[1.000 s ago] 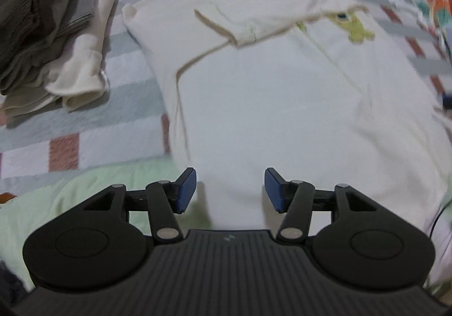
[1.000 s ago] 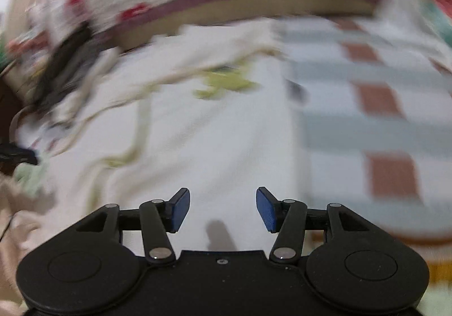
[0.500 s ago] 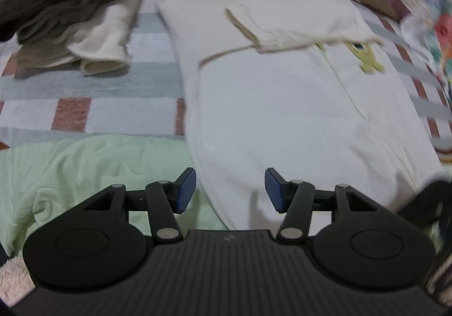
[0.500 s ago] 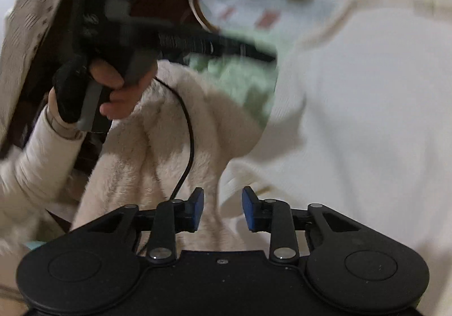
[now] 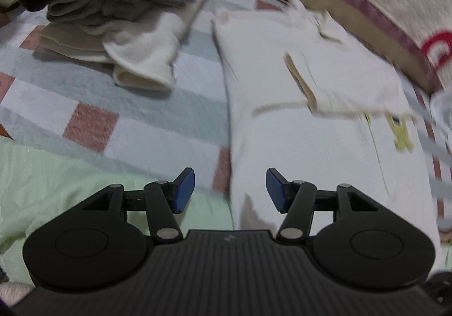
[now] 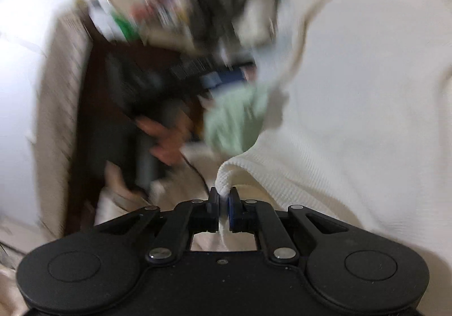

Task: Fold clothes

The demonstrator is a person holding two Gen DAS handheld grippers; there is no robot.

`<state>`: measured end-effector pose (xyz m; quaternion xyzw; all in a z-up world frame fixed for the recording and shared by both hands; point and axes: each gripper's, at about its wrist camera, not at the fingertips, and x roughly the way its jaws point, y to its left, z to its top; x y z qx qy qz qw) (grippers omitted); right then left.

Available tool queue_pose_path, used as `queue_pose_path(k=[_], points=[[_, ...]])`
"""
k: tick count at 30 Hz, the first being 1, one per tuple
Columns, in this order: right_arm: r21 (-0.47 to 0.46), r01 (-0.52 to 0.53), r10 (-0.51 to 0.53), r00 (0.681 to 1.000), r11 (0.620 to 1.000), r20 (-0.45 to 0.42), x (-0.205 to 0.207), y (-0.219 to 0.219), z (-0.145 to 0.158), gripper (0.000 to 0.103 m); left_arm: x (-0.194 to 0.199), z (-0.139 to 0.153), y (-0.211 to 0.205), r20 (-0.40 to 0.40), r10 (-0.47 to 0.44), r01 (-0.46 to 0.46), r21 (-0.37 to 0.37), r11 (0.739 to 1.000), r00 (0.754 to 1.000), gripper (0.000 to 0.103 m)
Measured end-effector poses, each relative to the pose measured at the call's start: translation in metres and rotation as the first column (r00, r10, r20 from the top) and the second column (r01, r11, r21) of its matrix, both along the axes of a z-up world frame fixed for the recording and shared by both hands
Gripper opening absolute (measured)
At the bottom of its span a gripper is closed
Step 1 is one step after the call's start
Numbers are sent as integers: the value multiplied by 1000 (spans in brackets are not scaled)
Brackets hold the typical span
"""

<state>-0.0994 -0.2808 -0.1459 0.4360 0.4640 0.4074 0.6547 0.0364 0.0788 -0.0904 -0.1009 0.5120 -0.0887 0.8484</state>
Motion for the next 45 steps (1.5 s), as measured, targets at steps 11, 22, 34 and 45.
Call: queue_pose_path(k=[11,22,34,45], points=[[-34,117,-112,985,993,130,-28,-28,12,9,117,-44,-45,173,0,-17,98,995,985,57],[-7,197,-189,951,980,243,-31,-49,-5,9,175,-75,-77,154,-12,4,55,998,988,79],[-40,276,-261,939,960,224,-39,-63,-19,9,172,-70,-79,203,-39,-1,190,982,978,43],[-52,323,-303,924,945,232,-36,-81,-22,9,184,-59,-106,266,-176,107,254,961,948,8]])
